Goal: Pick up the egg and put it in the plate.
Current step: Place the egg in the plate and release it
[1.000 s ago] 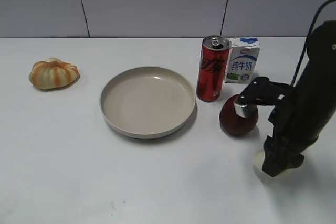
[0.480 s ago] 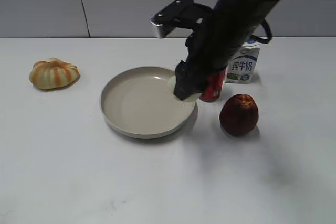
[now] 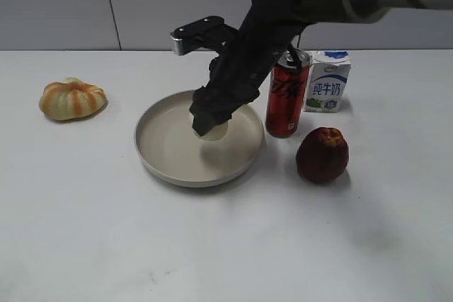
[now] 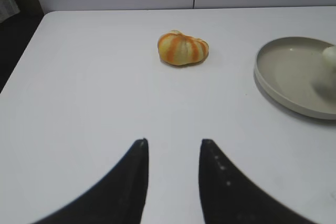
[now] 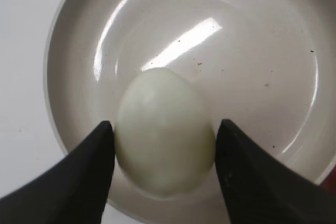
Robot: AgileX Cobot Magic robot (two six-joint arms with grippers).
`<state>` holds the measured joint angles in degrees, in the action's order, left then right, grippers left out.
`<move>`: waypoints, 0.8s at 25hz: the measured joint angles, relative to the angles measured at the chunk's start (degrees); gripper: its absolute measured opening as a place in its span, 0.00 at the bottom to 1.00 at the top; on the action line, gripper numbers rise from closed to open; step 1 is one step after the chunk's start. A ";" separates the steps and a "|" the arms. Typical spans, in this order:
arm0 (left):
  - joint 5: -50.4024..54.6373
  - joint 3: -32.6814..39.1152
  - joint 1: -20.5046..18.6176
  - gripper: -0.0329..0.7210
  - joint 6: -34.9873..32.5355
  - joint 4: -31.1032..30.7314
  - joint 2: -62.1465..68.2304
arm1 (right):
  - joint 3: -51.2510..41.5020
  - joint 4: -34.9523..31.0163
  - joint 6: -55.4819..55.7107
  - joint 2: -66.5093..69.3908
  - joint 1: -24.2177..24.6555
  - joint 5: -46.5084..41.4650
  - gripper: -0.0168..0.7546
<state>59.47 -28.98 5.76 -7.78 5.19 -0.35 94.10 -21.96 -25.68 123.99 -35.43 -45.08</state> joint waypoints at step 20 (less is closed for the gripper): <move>0.00 0.00 0.00 0.36 0.00 0.00 0.00 | 22.41 16.71 17.40 -3.25 2.57 -23.67 0.75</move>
<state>59.47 -28.98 5.76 -7.78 5.19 -0.35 116.51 -5.25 -8.28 120.74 -32.86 -68.74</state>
